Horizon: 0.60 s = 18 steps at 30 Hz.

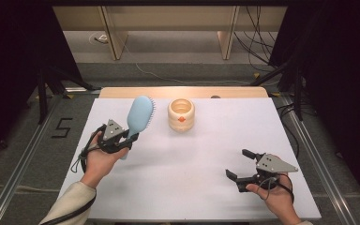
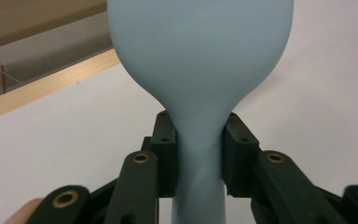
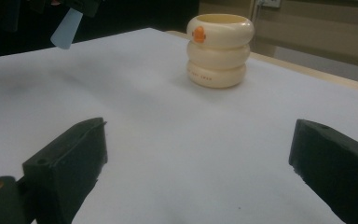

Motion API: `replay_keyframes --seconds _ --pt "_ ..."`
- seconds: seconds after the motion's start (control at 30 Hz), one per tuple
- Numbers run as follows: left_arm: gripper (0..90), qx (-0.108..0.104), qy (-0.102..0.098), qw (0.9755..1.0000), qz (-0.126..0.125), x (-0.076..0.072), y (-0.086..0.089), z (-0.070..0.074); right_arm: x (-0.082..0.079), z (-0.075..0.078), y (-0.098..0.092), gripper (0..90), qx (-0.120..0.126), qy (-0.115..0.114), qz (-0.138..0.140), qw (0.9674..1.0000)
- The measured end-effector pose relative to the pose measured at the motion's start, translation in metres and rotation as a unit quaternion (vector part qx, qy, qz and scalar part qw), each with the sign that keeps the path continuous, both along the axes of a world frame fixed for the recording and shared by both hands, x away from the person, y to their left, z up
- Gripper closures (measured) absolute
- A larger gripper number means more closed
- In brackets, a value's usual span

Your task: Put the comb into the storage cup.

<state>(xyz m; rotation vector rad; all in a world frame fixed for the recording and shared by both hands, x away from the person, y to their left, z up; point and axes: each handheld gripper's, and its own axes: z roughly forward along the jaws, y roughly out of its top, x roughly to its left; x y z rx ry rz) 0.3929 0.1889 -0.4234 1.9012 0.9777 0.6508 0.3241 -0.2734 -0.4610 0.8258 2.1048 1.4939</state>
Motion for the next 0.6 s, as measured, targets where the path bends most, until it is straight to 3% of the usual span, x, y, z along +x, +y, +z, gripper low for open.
replay_keyframes --seconds 0.6 --pt "69.5 -0.008 -0.009 0.9999 0.004 0.0024 -0.003 0.0038 0.0001 -0.0002 0.0 5.1 0.0 0.0 0.0 1.0"
